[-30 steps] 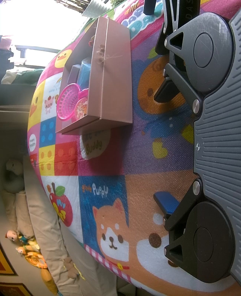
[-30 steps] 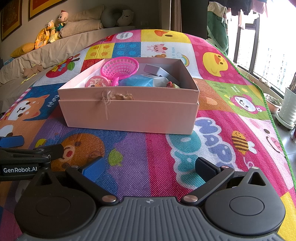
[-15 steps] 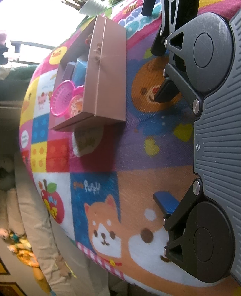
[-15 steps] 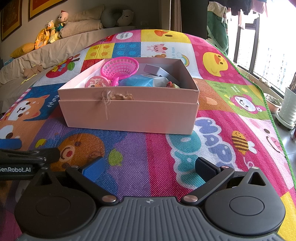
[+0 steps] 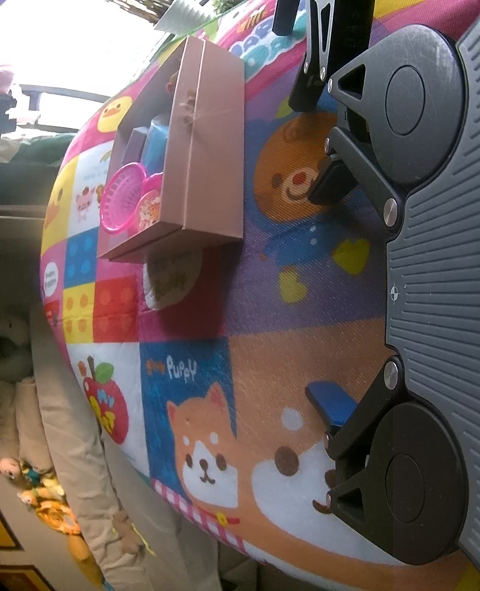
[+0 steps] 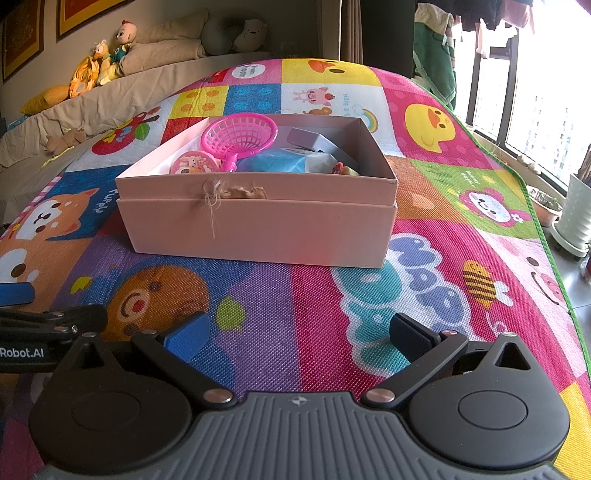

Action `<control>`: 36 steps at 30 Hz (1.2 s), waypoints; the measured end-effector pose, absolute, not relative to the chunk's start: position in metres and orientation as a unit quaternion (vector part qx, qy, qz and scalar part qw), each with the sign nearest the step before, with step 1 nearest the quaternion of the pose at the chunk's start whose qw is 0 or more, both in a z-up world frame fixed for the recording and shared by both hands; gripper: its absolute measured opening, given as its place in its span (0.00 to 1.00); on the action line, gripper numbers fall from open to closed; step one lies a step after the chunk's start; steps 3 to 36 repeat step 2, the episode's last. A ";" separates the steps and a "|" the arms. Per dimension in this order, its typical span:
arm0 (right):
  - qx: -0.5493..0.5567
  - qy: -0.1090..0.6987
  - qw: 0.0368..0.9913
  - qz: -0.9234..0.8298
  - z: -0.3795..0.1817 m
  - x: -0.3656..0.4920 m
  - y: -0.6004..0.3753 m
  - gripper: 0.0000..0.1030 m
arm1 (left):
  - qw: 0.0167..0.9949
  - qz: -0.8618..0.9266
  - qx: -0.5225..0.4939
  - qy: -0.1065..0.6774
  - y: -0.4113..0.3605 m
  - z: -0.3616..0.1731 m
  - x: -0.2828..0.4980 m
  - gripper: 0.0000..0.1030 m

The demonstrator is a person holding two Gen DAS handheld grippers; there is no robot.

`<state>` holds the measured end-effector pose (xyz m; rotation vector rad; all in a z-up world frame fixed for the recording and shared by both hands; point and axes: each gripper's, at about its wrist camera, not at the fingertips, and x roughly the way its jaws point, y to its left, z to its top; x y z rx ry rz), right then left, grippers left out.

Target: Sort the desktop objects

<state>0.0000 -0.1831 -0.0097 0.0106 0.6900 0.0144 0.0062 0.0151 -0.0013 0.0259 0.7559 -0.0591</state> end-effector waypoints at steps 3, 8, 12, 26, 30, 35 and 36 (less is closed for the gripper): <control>0.005 0.338 0.941 0.007 -0.010 0.000 -0.183 1.00 | 0.929 -0.029 0.014 0.369 0.015 -0.002 0.006 1.00; 0.005 0.338 0.941 0.007 -0.010 0.000 -0.183 1.00 | 0.929 -0.029 0.014 0.369 0.015 -0.002 0.006 1.00; 0.005 0.338 0.941 0.007 -0.010 0.000 -0.183 1.00 | 0.929 -0.029 0.014 0.369 0.015 -0.002 0.006 1.00; 0.005 0.338 0.941 0.007 -0.010 0.000 -0.183 1.00 | 0.929 -0.029 0.014 0.369 0.015 -0.002 0.006 1.00; 0.005 0.338 0.941 0.007 -0.010 0.000 -0.183 1.00 | 0.929 -0.029 0.014 0.369 0.015 -0.002 0.006 1.00; 0.005 0.338 0.941 0.007 -0.010 0.000 -0.183 1.00 | 0.929 -0.029 0.014 0.369 0.015 -0.002 0.006 1.00; 0.005 0.338 0.941 0.007 -0.010 0.000 -0.183 1.00 | 0.929 -0.029 0.014 0.369 0.015 -0.002 0.006 1.00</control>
